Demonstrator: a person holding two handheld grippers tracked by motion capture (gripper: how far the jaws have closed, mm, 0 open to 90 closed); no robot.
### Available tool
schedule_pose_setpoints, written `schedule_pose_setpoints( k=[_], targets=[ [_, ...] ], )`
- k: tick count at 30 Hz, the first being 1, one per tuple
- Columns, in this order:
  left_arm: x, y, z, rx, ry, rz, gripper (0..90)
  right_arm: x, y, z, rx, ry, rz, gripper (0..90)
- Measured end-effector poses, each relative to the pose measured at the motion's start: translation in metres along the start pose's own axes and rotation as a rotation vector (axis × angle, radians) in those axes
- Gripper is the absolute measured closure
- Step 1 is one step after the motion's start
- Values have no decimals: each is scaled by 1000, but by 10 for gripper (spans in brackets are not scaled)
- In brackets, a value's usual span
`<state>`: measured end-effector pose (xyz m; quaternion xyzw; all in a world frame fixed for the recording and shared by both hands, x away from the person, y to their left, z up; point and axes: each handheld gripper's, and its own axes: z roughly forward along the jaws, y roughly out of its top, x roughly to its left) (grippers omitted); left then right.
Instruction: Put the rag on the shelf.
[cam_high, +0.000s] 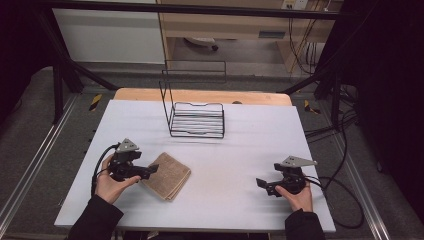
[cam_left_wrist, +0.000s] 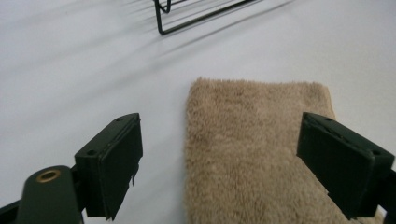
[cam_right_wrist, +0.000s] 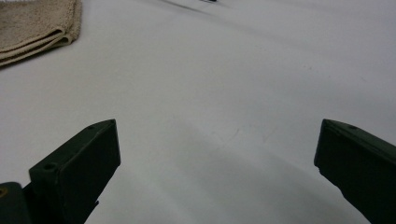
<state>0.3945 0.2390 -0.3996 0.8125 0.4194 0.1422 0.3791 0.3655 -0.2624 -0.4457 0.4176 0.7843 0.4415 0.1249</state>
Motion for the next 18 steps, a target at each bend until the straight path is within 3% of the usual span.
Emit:
schedule_pose_setpoints(
  k=[9, 18],
  targets=[
    [5, 17, 18, 13, 17, 16, 148, 0, 0, 0, -2, 3, 2, 8],
    [13, 21, 40, 29, 47, -3, 273, 0, 0, 0, 2, 0, 0, 8]
  ],
)
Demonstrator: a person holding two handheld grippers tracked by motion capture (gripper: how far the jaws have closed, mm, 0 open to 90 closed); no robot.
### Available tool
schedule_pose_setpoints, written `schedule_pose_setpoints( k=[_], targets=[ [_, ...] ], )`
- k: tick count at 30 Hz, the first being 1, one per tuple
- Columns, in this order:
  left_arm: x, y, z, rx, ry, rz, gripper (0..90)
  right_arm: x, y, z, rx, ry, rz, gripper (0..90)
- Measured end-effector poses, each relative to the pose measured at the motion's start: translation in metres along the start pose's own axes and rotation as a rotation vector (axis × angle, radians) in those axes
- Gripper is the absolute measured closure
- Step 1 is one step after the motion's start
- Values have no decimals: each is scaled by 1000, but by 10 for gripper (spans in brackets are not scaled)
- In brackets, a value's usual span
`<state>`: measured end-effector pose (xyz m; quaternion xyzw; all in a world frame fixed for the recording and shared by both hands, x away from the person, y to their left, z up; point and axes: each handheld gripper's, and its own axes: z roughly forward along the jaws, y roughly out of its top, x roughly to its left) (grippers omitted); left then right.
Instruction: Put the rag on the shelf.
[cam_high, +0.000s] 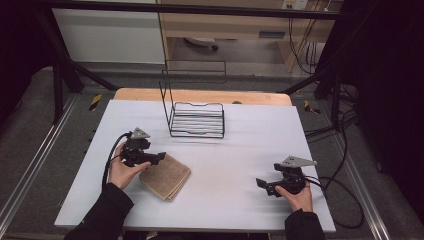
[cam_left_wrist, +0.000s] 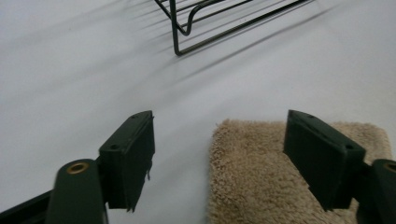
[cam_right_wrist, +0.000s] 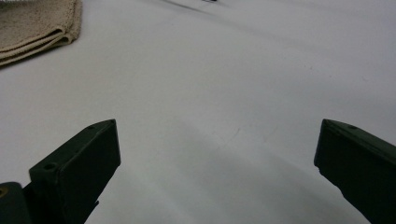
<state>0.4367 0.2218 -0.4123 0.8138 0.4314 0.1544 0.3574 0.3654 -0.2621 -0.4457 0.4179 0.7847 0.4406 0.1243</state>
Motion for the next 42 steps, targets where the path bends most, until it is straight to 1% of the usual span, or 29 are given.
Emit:
schedule_pose_setpoints(
  k=[5, 8, 13, 15, 19, 21, 23, 29, 31, 36, 38, 40, 42],
  targets=[
    [4, -3, 9, 23, -15, 6, 379, 0, 0, 1, 4, 0, -3, 9],
    [7, -5, 13, 38, -18, 2, 443, 0, 0, 0, 1, 0, -1, 8],
    [8, -9, 19, 63, -32, 10, 543, 0, 0, 2, 10, 1, -1, 9],
    [8, -9, 20, 57, -38, 7, 580, 1, 0, 2, 9, 2, -4, 9],
    [6, -10, 23, 59, -70, -4, 649, 0, 0, 2, 9, 0, -4, 9],
    [3, -10, 24, 71, -81, 0, 666, 0, 0, 2, 8, 1, -7, 9],
    [1, -11, 26, 75, -80, 9, 685, 1, 0, 2, 7, 3, -5, 9],
    [3, -13, 28, 79, -98, 1, 727, 2, 0, 2, 12, -2, -8, 10],
    [3, -13, 28, 78, -96, -1, 743, 2, 1, 3, 5, -1, -11, 10],
    [2, -15, 29, 72, -94, -13, 773, 5, 3, 4, 16, -7, -17, 10],
    [2, -15, 29, 70, -91, -18, 778, 7, 4, 4, 12, -9, -6, 10],
    [1, -15, 29, 70, -85, -6, 779, 10, 6, 5, 6, -13, -14, 10],
    [0, -15, 29, 70, -80, 2, 779, 13, 8, 7, 11, -14, -17, 8]
  ],
)
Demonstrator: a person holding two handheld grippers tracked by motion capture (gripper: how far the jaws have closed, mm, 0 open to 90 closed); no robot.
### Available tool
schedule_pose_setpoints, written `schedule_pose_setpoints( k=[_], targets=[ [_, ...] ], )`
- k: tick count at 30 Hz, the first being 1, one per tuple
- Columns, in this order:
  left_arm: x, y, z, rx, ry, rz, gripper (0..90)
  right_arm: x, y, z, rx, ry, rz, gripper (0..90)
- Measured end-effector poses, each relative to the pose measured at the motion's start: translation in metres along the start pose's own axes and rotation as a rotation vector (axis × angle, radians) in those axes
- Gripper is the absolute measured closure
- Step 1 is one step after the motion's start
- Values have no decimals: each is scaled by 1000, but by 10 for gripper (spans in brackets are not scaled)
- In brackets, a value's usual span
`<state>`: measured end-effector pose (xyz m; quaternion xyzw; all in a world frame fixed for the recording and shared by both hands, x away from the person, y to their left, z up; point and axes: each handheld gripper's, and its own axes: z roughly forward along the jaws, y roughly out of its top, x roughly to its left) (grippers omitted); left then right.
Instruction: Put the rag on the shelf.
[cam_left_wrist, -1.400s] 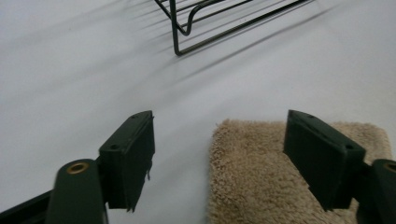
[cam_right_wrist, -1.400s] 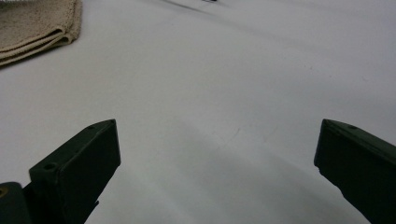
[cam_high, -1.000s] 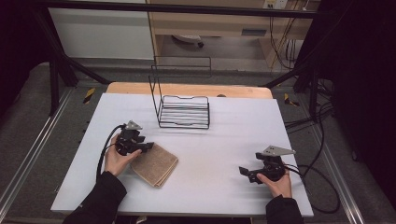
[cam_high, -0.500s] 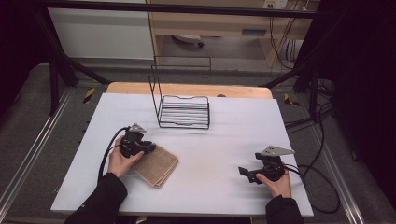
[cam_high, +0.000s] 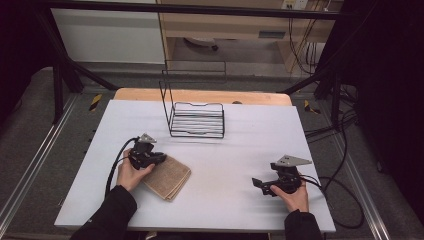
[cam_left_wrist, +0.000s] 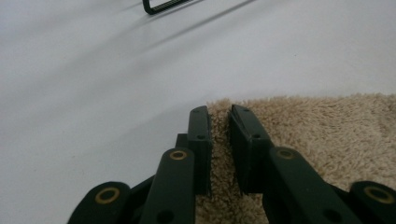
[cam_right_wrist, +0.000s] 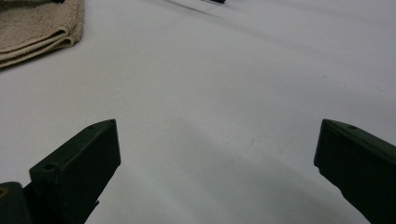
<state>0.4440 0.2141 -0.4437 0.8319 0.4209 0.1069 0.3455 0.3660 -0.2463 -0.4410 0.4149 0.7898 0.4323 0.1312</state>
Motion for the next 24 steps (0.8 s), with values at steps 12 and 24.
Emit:
schedule_pose_setpoints(
  k=[12, 24],
  targets=[
    [0, 0, 0, -2, 1, 21, 776, 28, 21, 18, 12, -21, 15, 7],
    [2, -1, 0, -7, -13, 21, 775, 80, 62, 68, 12, 11, -13, 14]
  ],
)
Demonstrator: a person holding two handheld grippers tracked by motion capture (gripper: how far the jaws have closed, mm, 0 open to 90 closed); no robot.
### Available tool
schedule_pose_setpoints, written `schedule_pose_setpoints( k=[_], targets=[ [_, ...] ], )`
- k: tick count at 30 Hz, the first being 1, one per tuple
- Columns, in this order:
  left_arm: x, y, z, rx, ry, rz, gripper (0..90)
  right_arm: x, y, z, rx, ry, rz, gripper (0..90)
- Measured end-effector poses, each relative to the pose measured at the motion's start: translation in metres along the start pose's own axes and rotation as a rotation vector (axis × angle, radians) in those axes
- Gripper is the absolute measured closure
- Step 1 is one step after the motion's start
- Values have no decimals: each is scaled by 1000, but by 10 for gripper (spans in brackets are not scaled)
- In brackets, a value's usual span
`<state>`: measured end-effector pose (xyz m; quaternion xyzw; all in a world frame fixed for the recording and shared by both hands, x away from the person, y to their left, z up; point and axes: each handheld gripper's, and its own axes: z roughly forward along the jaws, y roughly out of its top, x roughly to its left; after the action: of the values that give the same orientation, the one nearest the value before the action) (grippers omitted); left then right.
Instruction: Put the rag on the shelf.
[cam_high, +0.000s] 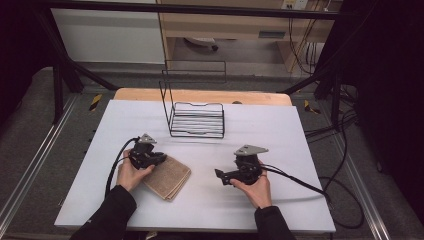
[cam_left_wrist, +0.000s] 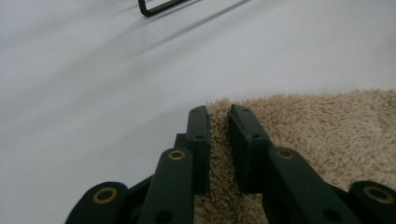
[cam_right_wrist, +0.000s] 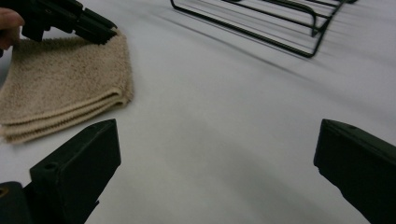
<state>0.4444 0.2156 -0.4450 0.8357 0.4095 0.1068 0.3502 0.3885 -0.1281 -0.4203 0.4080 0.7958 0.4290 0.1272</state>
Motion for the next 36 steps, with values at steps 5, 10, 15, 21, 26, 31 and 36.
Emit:
schedule_pose_setpoints(
  k=[5, 10, 15, 21, 26, 31, 36],
  targets=[
    [0, 0, 0, 0, 1, 9, 775, 19, 10, 21, 13, 9, -18, 23],
    [0, 0, 0, 0, 2, 15, 773, 33, 17, 38, 19, 35, -3, 44],
    [0, 0, 0, 1, 5, 18, 772, 43, 20, 55, 32, 41, 1, 57],
    [0, 0, 0, 0, 6, 22, 772, 45, 16, 68, 36, 63, 49, 102],
    [-1, 0, 0, -4, 9, 28, 767, 46, 12, 73, 43, 64, 48, 203],
    [-1, 0, 0, -3, 10, 26, 767, 48, 10, 77, 53, 66, 47, 332],
    [-1, 0, 0, -3, 10, 27, 767, 57, 14, 84, 63, 72, 40, 410]
  ],
)
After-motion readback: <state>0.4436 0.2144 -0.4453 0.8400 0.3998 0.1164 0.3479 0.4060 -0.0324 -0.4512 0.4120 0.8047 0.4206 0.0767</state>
